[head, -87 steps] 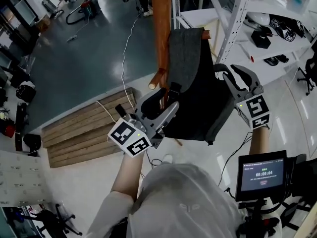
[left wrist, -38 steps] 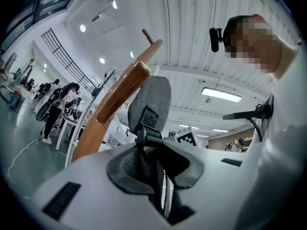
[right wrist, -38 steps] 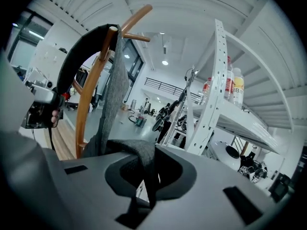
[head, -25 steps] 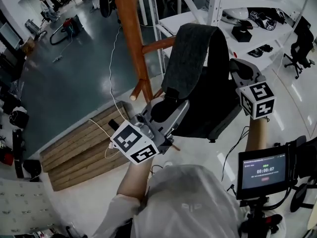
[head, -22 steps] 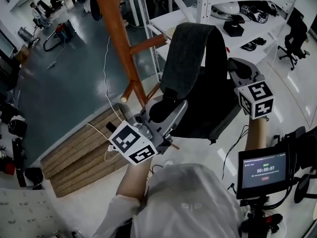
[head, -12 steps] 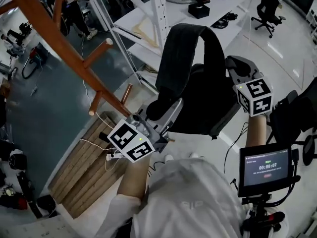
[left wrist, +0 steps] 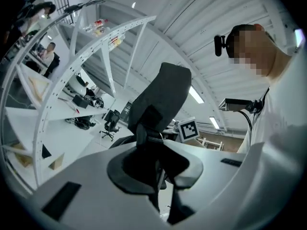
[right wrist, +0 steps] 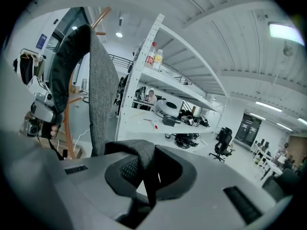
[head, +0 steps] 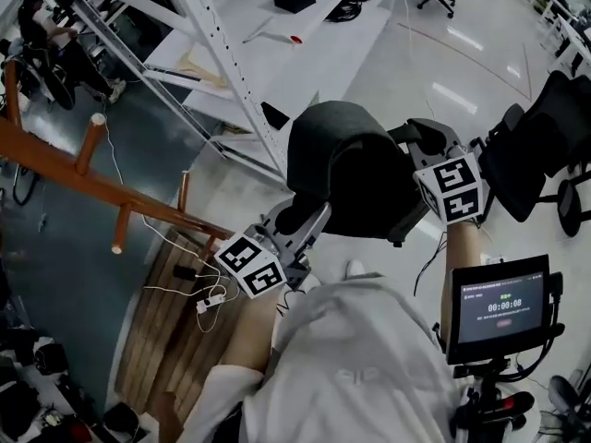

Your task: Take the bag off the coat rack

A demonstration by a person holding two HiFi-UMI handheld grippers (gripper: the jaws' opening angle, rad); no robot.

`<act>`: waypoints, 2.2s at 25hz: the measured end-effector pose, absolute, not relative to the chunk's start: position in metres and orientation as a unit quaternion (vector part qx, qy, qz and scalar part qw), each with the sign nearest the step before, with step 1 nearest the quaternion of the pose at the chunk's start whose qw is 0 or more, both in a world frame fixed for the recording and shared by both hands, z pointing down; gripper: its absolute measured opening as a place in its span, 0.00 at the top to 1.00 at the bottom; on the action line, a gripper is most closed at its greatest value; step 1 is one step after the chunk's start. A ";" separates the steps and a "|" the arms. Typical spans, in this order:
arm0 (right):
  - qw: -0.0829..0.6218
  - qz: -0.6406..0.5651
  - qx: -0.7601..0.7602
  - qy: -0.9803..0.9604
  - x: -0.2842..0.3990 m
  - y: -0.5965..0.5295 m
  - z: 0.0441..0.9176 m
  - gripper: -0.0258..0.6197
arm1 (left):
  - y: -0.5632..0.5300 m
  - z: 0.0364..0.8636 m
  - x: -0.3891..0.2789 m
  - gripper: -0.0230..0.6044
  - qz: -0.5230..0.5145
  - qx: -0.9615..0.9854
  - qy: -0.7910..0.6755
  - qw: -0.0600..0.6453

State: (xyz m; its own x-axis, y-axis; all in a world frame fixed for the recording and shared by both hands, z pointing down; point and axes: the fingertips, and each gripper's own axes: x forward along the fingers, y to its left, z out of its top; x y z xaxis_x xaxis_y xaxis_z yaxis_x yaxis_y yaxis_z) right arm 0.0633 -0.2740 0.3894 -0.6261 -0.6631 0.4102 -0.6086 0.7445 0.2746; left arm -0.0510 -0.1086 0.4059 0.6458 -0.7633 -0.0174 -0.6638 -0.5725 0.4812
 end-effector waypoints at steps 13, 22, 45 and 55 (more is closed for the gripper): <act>0.273 0.022 0.413 -0.868 0.127 -0.257 0.459 0.91 | -0.120 0.458 -0.004 0.87 -0.079 0.890 -0.354 0.278; 0.264 0.058 0.434 -0.859 0.143 -0.248 0.479 0.91 | -0.127 0.466 0.006 0.88 -0.055 0.893 -0.347 0.283; 0.259 0.062 0.442 -0.857 0.146 -0.253 0.480 0.91 | -0.126 0.459 0.011 0.92 -0.061 0.895 -0.339 0.284; 0.266 0.070 0.438 -0.856 0.146 -0.249 0.487 0.91 | -0.124 0.463 0.011 0.93 -0.057 0.893 -0.341 0.289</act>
